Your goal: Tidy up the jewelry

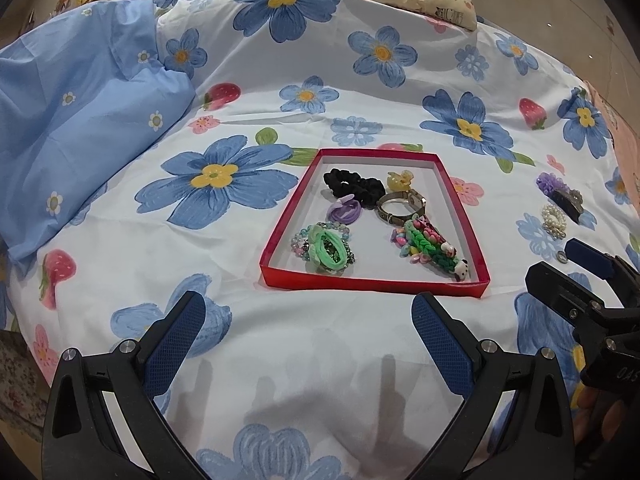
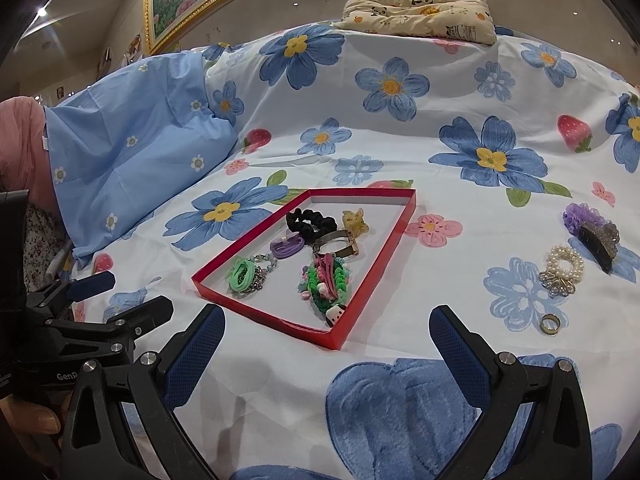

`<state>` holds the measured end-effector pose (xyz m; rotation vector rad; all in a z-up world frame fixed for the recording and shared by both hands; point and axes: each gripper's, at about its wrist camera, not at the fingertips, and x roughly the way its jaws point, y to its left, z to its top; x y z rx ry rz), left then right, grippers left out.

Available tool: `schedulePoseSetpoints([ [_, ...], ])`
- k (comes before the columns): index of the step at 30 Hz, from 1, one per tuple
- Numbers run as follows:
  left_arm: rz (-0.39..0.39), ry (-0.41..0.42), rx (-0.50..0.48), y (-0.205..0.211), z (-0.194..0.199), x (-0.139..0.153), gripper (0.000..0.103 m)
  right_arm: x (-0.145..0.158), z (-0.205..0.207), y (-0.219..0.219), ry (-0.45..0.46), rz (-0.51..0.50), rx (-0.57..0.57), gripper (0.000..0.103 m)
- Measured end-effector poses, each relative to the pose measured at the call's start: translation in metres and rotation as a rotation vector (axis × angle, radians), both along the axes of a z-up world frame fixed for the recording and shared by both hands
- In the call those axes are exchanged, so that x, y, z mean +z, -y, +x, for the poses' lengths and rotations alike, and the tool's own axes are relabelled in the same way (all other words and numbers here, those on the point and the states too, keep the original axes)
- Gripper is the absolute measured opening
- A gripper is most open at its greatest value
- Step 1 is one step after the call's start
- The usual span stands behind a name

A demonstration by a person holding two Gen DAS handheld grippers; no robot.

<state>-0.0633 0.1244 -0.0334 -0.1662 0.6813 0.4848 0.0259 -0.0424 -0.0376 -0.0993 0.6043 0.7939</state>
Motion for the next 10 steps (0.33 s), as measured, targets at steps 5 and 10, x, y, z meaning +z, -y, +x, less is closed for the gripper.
schedulePoseSetpoints([
  [5,-0.013,-0.001,-0.002,-0.005,0.003,0.0,0.103,0.0,0.006,-0.001,-0.023,-0.005,-0.006,0.103],
  [10,-0.043,0.003,-0.014,-0.01,0.006,-0.001,0.103,-0.003,0.016,-0.001,-0.055,-0.011,-0.01,0.103],
])
